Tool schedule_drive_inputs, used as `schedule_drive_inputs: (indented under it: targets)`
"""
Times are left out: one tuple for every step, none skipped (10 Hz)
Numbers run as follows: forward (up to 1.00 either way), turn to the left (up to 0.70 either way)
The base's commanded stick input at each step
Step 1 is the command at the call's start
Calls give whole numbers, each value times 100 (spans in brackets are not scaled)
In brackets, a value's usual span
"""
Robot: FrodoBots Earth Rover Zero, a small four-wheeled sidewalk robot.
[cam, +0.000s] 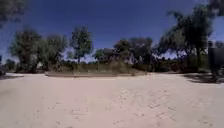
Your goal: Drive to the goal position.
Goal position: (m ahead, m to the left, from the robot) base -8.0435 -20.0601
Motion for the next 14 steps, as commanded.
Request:
schedule_drive_inputs:
  targets:
    - [0, -85]
    - [0, -85]
    - [0, -85]
    - [0, -85]
    - [0, -85]
    - [0, -85]
    - [0, -85]
    - [0, -85]
    - [0, -85]
    - [0, -85]
    - [0, -85]
    - [0, -85]
    - [0, -85]
    - [0, -85]
